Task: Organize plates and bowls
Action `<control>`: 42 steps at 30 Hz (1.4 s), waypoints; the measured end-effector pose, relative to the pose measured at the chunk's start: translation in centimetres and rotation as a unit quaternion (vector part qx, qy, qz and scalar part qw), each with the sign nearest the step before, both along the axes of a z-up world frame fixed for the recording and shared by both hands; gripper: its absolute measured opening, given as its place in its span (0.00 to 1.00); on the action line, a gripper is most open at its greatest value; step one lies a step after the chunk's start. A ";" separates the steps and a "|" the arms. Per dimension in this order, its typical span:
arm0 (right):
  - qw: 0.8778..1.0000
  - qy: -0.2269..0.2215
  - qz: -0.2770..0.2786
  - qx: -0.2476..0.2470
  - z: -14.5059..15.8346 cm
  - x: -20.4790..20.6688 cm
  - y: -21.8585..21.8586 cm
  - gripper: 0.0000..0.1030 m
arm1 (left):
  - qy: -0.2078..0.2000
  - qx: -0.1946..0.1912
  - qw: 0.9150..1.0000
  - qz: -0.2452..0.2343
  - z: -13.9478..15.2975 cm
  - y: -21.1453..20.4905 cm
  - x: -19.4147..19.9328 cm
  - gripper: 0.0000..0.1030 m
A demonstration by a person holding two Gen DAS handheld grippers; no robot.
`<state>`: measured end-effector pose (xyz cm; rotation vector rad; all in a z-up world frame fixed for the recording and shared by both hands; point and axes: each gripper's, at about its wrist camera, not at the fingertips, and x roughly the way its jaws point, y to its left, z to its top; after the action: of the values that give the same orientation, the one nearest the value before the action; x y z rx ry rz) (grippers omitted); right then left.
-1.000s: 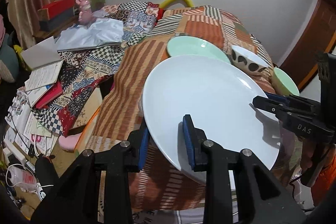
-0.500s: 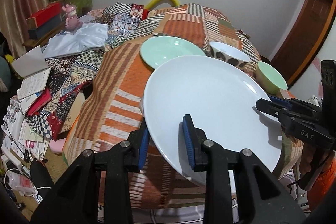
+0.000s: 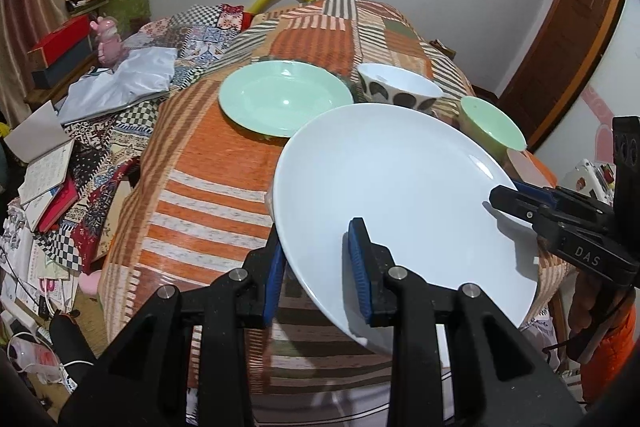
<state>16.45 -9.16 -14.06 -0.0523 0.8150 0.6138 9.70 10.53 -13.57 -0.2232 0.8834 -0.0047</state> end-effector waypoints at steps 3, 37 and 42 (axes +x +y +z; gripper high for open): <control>1.000 0.003 -0.007 0.002 -0.3 -0.1 -0.7 0.28 | 0.004 0.002 1.000 -0.008 -0.2 -0.6 0.3 0.29; 0.997 0.031 -0.077 -0.011 -3.7 -0.9 -2.3 0.28 | 0.048 -0.014 0.998 -0.033 -5.2 -2.0 4.5 0.31; 0.996 0.027 -0.084 -0.006 -3.6 -1.0 -2.3 0.28 | 0.050 -0.024 0.998 -0.027 -5.6 -1.9 5.2 0.31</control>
<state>15.42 -11.49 -17.68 0.0220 0.8660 0.4535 14.93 8.67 -19.16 -0.2464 0.9893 -0.0668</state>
